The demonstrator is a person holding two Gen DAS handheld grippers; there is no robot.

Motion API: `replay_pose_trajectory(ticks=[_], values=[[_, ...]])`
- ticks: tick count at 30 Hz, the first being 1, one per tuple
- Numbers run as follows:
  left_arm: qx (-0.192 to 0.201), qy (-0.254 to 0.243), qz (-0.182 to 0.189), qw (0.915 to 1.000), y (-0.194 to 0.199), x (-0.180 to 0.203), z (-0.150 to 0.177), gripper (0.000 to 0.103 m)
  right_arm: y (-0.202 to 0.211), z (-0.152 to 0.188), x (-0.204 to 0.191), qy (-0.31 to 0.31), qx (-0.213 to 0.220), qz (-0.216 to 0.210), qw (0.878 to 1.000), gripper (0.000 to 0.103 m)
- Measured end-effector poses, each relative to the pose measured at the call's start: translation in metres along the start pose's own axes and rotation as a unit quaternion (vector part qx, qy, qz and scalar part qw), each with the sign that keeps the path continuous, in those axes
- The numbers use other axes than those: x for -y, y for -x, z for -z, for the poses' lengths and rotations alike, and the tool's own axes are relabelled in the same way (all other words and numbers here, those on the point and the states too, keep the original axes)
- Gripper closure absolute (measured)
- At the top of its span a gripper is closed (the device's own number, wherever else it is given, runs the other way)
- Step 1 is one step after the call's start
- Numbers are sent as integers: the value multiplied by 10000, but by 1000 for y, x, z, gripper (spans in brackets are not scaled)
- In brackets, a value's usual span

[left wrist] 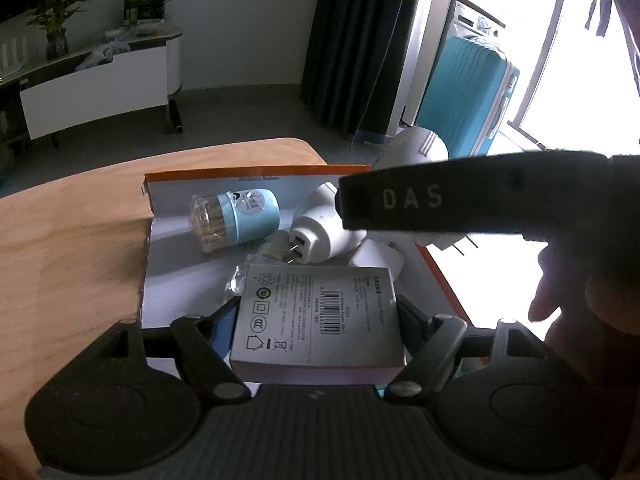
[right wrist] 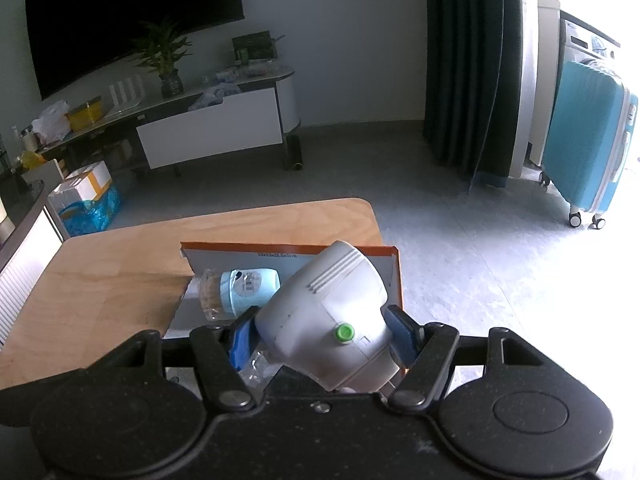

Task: Organize rigid objects
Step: 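Open the right gripper to drop the plug while the left releases the white box, then withdraw both grippers from the filled tray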

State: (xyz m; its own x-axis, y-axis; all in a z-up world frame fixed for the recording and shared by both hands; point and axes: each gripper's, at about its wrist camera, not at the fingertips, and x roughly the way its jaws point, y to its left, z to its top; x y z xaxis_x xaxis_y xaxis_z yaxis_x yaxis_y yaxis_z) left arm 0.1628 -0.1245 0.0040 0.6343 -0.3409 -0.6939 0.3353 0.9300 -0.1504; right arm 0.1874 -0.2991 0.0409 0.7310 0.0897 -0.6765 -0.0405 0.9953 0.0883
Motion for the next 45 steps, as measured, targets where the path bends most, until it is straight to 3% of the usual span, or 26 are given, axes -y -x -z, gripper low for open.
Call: replay_pose_trajectory(ticks=[6, 13, 22, 25, 38, 45], values=[[-22, 24, -12, 10000, -2, 0, -1, 24, -4, -5, 4, -20, 6, -221, 9998, 18], [-49, 28, -31, 10000, -2, 0, 1, 24, 9, -7, 17, -224, 122, -198, 9995, 18], [-67, -76, 302, 9995, 6, 13, 5, 24, 43, 0, 23, -397, 385, -92, 9984, 18], [-66, -124, 226, 9996, 8, 17, 7, 14, 53, 5, 21, -357, 434, -77, 9984, 18], [64, 70, -399, 9992, 42, 13, 12, 0, 98, 35, 26, -416, 627, 225, 9969, 14], [37, 282, -741, 9968, 66, 11, 27, 0, 119, 64, 25, -392, 583, 190, 9973, 13]])
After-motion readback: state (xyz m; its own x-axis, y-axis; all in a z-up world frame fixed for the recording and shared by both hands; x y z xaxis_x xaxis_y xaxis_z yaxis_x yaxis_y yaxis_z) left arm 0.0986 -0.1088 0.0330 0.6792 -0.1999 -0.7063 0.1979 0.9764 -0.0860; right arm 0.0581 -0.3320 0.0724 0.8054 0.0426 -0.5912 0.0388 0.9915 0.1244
